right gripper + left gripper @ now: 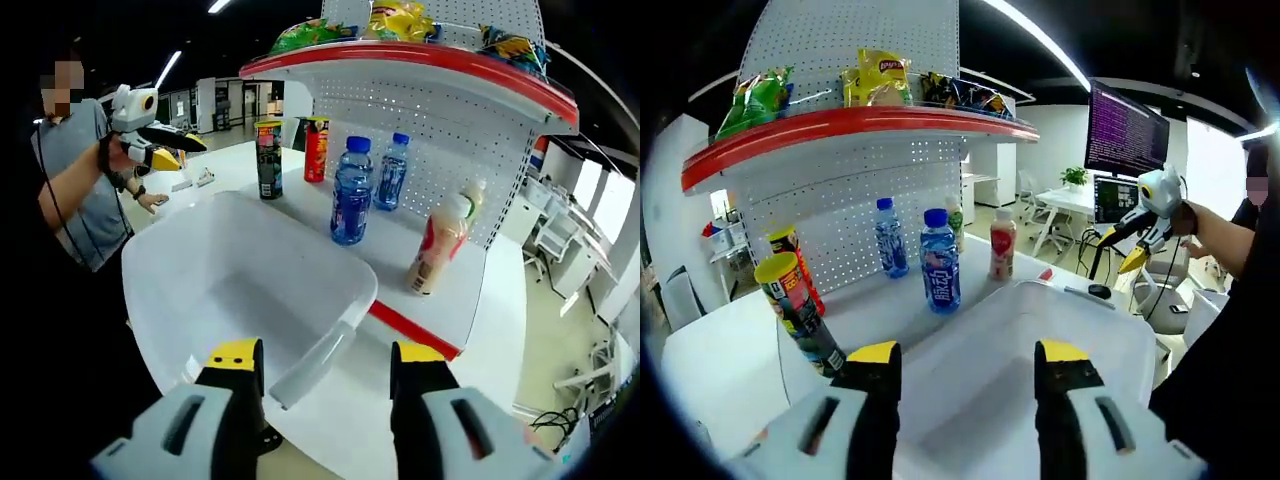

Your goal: Place the items from the shopping basket onto the snack and drink counter

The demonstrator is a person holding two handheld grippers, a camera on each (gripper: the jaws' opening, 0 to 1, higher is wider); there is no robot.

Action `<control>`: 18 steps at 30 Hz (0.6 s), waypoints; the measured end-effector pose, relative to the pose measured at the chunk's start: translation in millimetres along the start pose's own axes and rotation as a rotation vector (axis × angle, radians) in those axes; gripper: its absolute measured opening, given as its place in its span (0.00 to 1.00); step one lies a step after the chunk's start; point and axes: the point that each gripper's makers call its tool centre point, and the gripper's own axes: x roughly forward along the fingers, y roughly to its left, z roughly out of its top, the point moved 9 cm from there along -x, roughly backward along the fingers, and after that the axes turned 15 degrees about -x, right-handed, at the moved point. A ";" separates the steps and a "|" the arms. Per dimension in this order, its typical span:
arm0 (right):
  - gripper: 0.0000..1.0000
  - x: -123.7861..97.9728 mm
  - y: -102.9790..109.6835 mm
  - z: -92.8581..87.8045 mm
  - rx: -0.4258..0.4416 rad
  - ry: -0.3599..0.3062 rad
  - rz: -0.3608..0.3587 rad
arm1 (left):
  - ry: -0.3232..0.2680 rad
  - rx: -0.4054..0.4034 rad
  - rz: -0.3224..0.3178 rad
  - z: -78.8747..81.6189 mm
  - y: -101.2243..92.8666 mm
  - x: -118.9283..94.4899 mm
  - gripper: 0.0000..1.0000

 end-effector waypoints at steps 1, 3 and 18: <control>0.49 0.0 -0.7 0.2 0.000 0.000 0.000 | -0.008 0.010 0.017 0.2 0.5 -1.5 0.52; 0.49 -0.1 -1.3 0.5 0.001 0.000 -0.002 | 0.000 0.014 0.024 -1.4 0.0 -3.1 0.52; 0.49 4.1 -1.5 2.0 0.004 0.012 0.007 | 0.015 -0.005 0.054 -5.6 -10.8 -27.3 0.53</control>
